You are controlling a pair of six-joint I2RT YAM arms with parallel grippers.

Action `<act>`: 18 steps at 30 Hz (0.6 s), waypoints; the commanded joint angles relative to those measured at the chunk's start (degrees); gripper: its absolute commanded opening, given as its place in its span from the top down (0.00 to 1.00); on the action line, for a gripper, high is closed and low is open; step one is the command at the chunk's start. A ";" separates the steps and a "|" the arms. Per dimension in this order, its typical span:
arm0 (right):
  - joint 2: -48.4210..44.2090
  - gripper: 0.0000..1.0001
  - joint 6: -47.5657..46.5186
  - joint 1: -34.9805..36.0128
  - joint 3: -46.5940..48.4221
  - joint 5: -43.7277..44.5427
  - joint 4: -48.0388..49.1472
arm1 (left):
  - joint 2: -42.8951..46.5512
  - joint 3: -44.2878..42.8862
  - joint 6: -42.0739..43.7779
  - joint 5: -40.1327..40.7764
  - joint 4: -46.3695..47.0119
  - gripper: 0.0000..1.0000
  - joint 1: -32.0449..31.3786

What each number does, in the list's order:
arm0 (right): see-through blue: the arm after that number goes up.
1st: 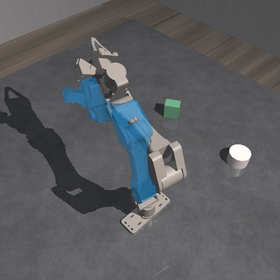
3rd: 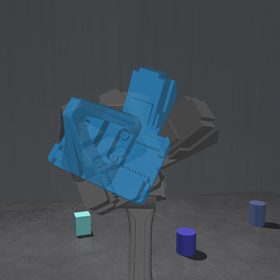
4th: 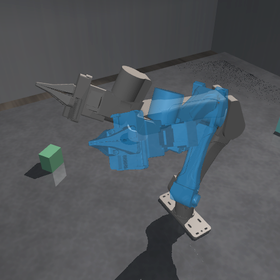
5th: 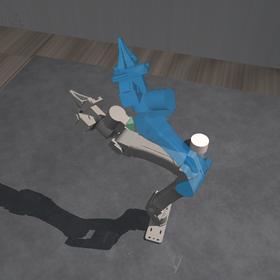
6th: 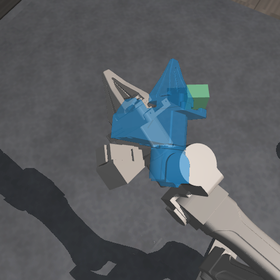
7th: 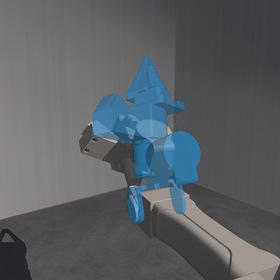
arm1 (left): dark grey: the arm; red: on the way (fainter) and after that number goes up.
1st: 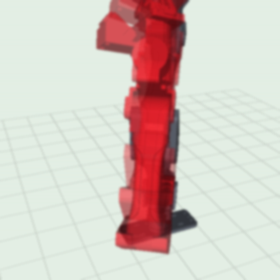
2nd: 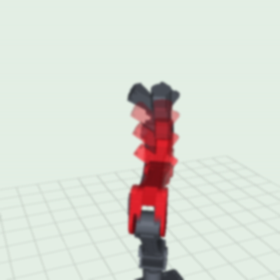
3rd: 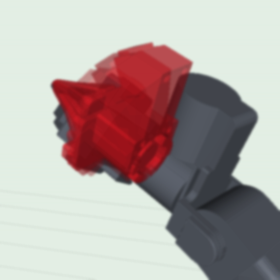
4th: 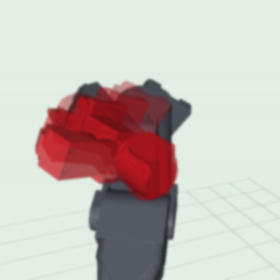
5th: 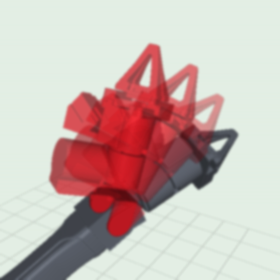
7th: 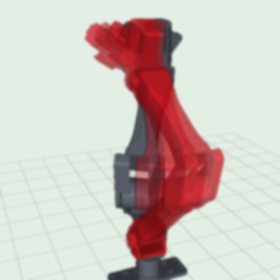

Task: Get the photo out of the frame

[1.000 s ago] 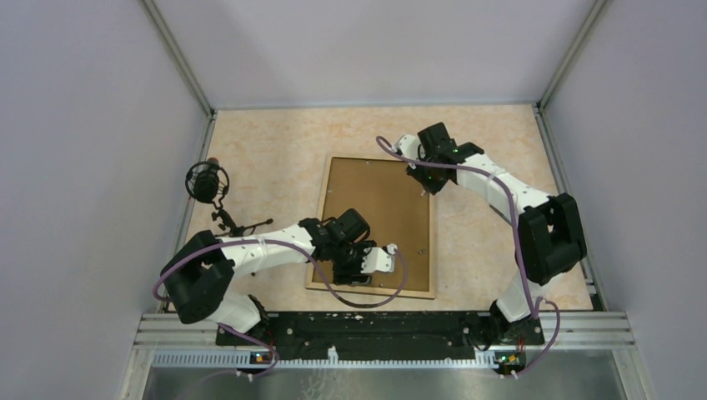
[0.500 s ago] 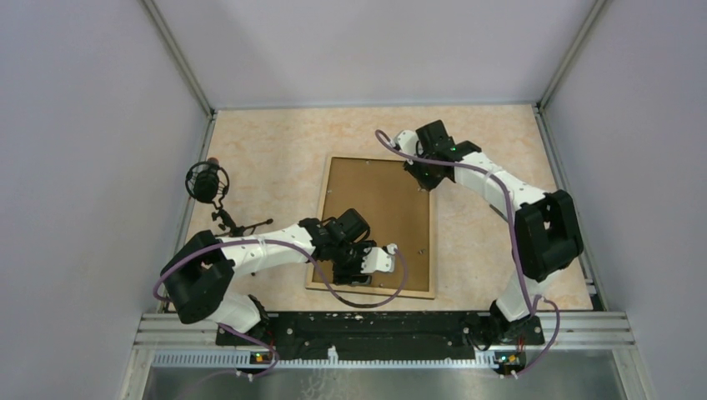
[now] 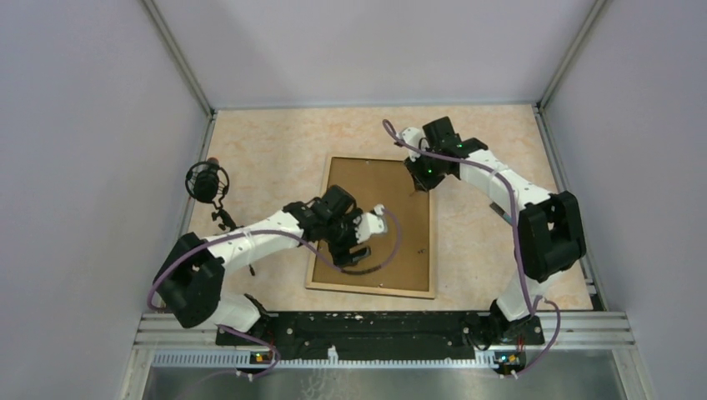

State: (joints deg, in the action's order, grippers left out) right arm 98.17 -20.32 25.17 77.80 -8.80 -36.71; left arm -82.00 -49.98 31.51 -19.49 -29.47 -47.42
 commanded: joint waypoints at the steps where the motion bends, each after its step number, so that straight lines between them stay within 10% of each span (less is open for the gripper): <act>1: -6.70 1.00 3.50 -2.94 1.47 -6.81 -0.71 | 1.76 -5.81 -10.86 -1.04 4.33 0.16 11.62; 18: -20.26 1.00 10.95 -12.58 -7.67 -19.36 0.22 | -7.16 -3.32 -33.01 16.43 16.06 0.28 24.46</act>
State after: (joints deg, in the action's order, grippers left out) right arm 82.70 -11.77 13.69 72.47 -23.57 -37.80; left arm -86.96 -53.74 3.84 -5.93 -16.80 -24.73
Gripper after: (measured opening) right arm 0.216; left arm 0.734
